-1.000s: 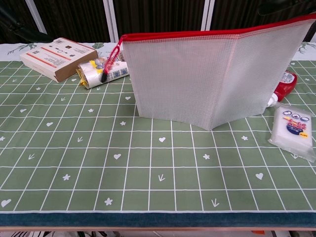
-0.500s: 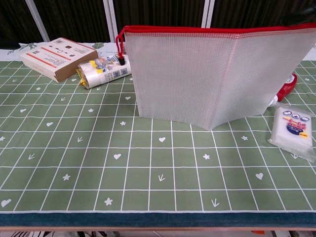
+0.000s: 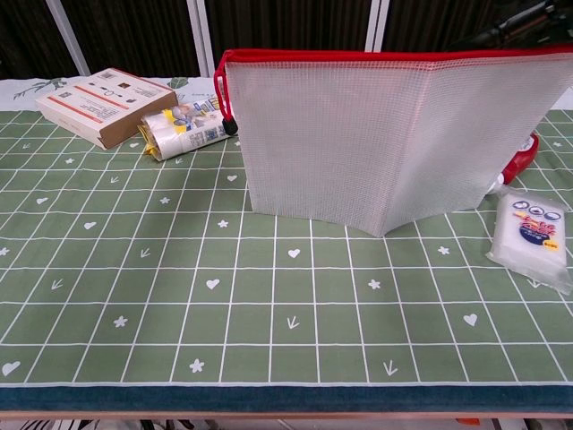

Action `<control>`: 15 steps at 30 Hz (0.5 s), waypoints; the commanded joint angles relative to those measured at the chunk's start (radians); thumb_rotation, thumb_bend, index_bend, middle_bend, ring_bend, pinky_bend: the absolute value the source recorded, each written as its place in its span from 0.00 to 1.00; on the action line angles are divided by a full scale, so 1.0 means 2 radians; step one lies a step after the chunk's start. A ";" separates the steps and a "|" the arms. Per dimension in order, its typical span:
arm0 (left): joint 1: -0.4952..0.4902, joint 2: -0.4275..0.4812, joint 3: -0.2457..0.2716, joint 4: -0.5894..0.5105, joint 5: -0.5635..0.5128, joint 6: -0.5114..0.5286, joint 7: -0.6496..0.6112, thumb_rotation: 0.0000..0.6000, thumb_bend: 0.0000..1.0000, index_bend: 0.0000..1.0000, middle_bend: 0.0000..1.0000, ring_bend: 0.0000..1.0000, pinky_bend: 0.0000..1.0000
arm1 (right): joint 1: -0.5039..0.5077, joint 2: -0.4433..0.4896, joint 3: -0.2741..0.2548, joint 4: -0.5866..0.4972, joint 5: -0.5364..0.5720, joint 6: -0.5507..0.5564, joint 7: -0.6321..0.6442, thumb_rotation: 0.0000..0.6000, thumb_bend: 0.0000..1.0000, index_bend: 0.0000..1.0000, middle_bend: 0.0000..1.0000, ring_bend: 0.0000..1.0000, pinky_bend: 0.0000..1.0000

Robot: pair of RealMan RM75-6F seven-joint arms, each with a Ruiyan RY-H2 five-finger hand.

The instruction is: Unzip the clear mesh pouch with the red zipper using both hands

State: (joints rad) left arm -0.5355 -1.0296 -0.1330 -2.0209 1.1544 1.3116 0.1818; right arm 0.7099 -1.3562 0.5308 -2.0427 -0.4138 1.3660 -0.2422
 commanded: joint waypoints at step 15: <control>-0.027 -0.008 -0.031 0.012 -0.009 -0.042 0.006 1.00 0.15 0.17 0.00 0.00 0.00 | 0.053 -0.077 0.010 0.032 0.025 0.045 -0.045 1.00 0.19 0.00 0.00 0.00 0.21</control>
State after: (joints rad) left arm -0.5867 -1.0422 -0.1930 -1.9998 1.1372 1.2322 0.1907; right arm 0.8250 -1.5118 0.5597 -1.9651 -0.3597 1.4483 -0.3289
